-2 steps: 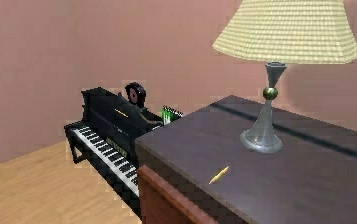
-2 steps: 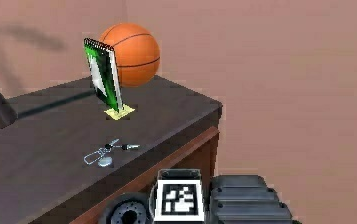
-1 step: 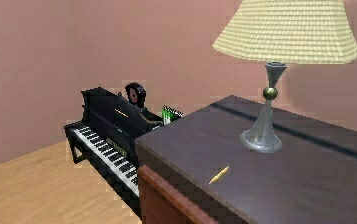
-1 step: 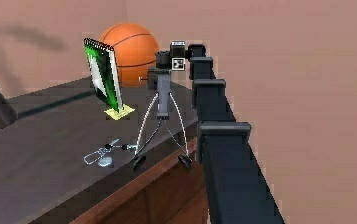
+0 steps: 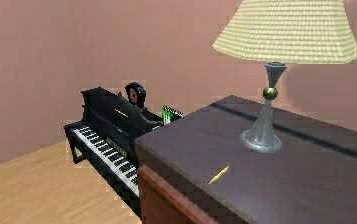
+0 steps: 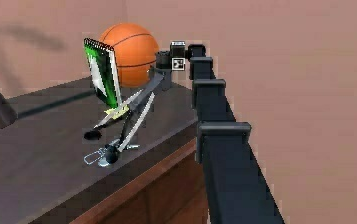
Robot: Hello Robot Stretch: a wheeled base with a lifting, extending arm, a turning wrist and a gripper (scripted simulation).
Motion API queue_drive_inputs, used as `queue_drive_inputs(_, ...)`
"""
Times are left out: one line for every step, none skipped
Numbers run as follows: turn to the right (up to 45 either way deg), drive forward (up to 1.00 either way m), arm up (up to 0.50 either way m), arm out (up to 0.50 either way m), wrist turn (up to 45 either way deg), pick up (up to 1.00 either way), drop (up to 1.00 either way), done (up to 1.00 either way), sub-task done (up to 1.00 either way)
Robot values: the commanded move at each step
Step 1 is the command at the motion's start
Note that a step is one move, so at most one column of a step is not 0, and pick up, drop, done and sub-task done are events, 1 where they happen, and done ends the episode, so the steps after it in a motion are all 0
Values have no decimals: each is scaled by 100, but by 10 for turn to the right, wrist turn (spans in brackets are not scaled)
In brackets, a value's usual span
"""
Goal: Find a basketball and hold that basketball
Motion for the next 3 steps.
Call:
queue_drive_inputs(0,0,0,0,450,0,0,0,0)
queue_drive_inputs(0,0,0,0,450,0,0,0,0)
queue_drive_inputs(0,0,0,0,0,100,0,0,0)
